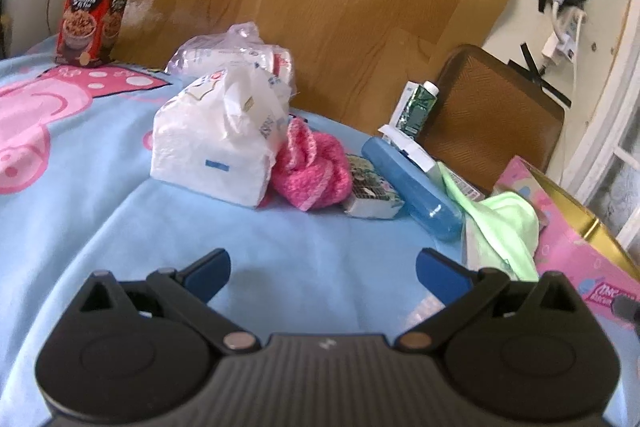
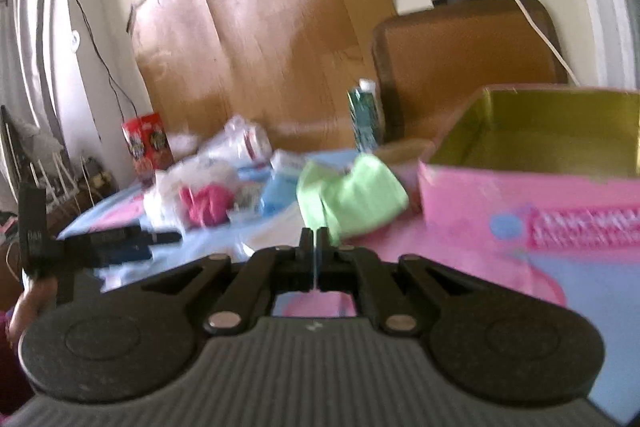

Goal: Organize soft objects
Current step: 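Carry the green cloth into the pink tin box and open the right gripper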

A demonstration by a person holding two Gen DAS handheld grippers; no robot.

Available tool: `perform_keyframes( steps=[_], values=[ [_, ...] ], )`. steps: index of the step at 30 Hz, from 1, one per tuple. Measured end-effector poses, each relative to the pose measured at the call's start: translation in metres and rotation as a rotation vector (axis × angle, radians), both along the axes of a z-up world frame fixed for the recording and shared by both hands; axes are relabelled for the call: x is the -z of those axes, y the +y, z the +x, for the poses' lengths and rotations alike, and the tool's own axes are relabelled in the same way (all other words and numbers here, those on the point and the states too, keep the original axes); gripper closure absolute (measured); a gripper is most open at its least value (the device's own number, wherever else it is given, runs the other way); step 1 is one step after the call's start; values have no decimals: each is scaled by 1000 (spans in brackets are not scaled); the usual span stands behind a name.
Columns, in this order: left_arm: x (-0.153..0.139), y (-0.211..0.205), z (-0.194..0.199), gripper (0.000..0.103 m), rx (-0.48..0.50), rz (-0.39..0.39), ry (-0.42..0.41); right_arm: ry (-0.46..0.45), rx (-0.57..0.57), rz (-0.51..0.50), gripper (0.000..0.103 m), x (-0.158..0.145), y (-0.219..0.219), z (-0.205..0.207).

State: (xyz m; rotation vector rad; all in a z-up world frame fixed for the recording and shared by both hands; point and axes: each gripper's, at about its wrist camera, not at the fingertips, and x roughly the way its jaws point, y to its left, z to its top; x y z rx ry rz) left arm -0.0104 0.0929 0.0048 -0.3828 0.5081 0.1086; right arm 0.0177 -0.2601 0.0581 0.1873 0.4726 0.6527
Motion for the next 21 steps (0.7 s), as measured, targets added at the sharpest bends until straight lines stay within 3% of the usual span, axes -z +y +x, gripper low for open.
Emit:
perform_keyframes(
  steps=[2, 4, 5, 6, 10, 11, 12, 13, 14, 16, 21],
  values=[
    [-1, -5, 2, 1, -1, 28, 14, 5, 54, -40, 91, -4, 8, 7],
    [-1, -8, 0, 1, -4, 53, 6, 5, 66, -57, 73, -7, 23, 19],
    [-1, -9, -1, 1, -6, 57, 3, -1, 68, -53, 48, -7, 30, 27],
    [-1, -9, -1, 1, -9, 56, 4, -7, 70, -46, 34, -6, 37, 34],
    [1, -3, 0, 1, -23, 31, 19, -16, 12, -53, 33, 2, 71, 73],
    [2, -1, 0, 1, -27, 23, 22, -6, 6, -78, 33, 7, 82, 83],
    [2, 0, 0, 1, -29, 16, 23, 8, 4, -106, 41, 12, 88, 91],
    [3, 2, -1, 1, -29, 10, 21, 32, -1, -132, 57, 18, 95, 100],
    [3, 3, -2, 1, -29, 4, 17, 58, -9, -146, 99, 22, 97, 104],
    [3, 4, -3, 1, -25, -6, 8, 102, 16, -112, 100, 25, 84, 100],
    [-3, -4, -5, 2, 24, 14, -24, 24, -7, -56, 100, 10, 21, 35]
  ],
)
